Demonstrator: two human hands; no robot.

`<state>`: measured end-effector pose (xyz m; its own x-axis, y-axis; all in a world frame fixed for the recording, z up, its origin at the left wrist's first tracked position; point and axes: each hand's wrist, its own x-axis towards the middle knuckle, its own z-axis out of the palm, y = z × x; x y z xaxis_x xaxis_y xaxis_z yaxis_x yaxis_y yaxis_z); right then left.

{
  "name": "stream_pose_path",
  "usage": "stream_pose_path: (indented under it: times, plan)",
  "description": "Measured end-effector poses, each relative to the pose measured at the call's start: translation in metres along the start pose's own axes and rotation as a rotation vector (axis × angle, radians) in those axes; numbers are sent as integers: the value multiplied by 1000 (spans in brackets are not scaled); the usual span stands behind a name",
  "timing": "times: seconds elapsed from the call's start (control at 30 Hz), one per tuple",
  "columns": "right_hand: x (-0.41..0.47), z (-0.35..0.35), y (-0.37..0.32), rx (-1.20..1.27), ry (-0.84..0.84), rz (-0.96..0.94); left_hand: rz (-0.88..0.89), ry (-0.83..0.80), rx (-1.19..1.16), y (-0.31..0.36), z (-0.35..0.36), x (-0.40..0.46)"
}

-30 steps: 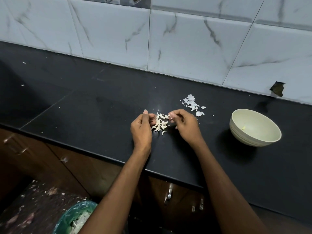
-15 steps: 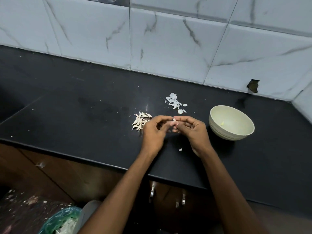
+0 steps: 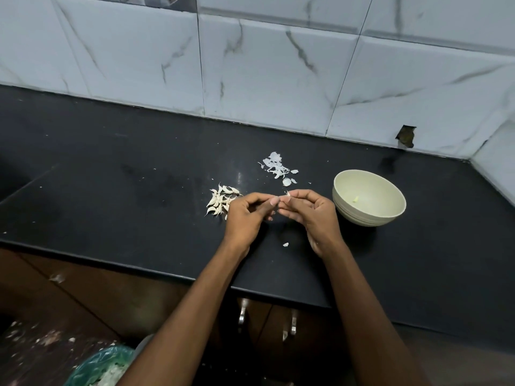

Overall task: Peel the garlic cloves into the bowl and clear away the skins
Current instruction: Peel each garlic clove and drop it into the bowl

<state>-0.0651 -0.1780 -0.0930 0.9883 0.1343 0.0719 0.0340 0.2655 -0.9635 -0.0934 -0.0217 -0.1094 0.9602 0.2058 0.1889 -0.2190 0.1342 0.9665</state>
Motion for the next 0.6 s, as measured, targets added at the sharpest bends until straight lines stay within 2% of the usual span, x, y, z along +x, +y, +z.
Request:
stream_pose_path:
  times: [0.1, 0.27, 0.47, 0.6]
  plan:
    - [0, 0, 1, -65, 6, -40, -20, -33, 16, 0, 1, -1]
    - [1, 0, 1, -10, -35, -19, -15, -65, 17, 2, 0, -1]
    - [1, -1, 4, -62, -54, -70, 7, -30, 1, 3, 1, -1]
    - [1, 0, 6, -110, -56, -105, -54, -18, -47, 1, 1, 1]
